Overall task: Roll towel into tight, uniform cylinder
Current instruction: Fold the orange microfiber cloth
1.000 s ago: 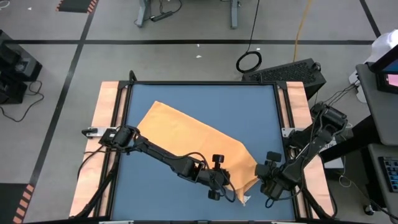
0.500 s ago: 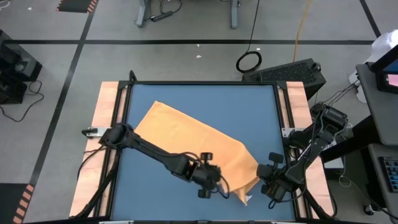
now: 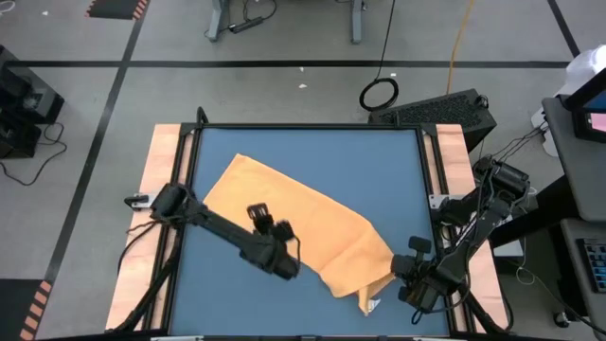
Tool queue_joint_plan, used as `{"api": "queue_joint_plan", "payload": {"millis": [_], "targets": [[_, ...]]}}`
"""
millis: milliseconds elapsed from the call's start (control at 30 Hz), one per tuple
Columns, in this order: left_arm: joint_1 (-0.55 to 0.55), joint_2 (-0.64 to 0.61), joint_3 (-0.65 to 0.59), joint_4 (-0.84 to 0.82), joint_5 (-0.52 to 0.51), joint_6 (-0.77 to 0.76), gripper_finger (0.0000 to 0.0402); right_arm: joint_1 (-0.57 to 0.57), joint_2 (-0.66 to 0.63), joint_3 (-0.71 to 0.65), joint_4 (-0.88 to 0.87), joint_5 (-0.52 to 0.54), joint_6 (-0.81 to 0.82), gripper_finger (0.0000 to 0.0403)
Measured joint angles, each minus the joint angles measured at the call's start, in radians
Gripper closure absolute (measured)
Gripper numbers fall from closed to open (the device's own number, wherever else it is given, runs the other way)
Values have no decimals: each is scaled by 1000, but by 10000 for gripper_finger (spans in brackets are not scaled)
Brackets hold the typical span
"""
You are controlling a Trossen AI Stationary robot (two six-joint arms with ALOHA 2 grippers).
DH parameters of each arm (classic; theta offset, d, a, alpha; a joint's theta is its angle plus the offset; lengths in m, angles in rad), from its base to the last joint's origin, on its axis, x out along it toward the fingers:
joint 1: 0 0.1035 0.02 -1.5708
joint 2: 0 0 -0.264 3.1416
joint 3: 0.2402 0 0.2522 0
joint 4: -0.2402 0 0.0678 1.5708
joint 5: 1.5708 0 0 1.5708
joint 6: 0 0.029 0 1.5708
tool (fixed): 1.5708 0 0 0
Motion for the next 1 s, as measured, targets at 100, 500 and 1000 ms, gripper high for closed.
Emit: {"api": "queue_joint_plan", "payload": {"millis": [100, 500, 1000], "targets": [[70, -34, -144, 118, 55, -4, 337, 23, 0, 22, 3, 0, 0, 402], [436, -181, -559, 688, 146, 404, 389, 113, -1, 44, 102, 0, 70, 403], [676, -181, -567, 1026, 85, 699, 389, 65, -1, 44, 170, 143, 136, 402]]}}
